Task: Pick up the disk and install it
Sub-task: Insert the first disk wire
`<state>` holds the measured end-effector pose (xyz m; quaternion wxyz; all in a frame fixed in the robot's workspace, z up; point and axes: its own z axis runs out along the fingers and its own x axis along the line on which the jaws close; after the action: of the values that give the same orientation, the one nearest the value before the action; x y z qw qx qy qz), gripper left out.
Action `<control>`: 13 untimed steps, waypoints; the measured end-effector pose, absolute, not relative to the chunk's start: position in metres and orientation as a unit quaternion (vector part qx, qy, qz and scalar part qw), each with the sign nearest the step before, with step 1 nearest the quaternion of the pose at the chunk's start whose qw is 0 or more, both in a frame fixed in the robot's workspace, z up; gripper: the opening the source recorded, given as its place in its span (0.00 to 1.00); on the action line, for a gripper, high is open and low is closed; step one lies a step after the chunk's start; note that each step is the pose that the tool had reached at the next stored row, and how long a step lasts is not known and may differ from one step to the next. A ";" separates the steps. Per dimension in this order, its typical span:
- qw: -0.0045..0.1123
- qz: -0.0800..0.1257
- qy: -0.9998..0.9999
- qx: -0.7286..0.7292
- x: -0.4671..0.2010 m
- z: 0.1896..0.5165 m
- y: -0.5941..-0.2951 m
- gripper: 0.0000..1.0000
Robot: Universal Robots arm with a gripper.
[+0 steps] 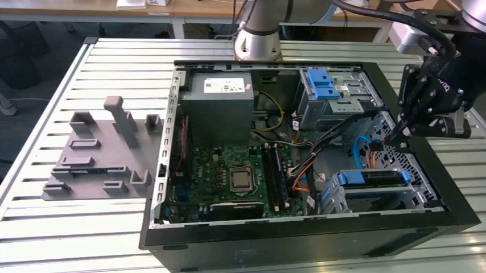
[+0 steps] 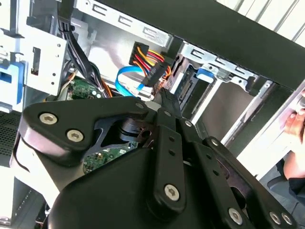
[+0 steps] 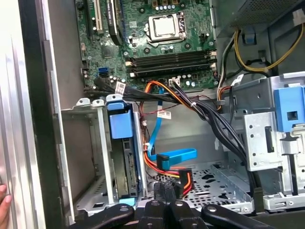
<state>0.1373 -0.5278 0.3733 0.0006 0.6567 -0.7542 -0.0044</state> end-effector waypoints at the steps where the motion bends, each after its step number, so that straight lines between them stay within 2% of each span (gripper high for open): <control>1: 0.001 -0.004 -0.755 0.656 0.138 0.373 -0.527 0.12; 7: 0.003 -0.003 -0.756 0.654 0.140 0.370 -0.520 0.13; 8: 0.003 -0.003 -0.757 0.654 0.140 0.369 -0.518 0.20; 10: 0.005 -0.001 -0.758 0.653 0.141 0.368 -0.516 0.20; 11: 0.006 0.000 -0.758 0.652 0.141 0.367 -0.515 0.27; 13: 0.009 0.003 -0.760 0.650 0.141 0.366 -0.514 0.27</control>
<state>0.1409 -0.5136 0.3659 0.0086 0.6501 -0.7598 0.0029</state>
